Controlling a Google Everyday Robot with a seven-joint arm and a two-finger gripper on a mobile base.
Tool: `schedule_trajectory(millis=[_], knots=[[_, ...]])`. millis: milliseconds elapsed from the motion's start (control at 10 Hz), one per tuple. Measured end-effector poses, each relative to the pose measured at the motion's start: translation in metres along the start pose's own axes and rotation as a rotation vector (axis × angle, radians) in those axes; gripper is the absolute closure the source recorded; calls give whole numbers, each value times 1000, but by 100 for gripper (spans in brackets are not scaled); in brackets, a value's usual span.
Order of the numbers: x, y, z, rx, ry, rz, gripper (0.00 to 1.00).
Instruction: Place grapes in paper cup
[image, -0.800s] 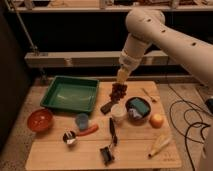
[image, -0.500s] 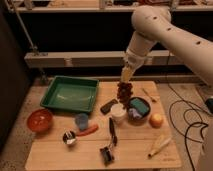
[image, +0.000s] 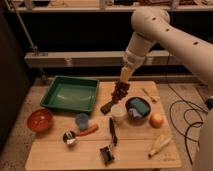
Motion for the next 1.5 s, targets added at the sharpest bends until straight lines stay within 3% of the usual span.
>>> schedule_trajectory(millis=[400,1500], knots=[[-5,6,11,9,18,12,100],[-18,17,37,18,18,21,100]])
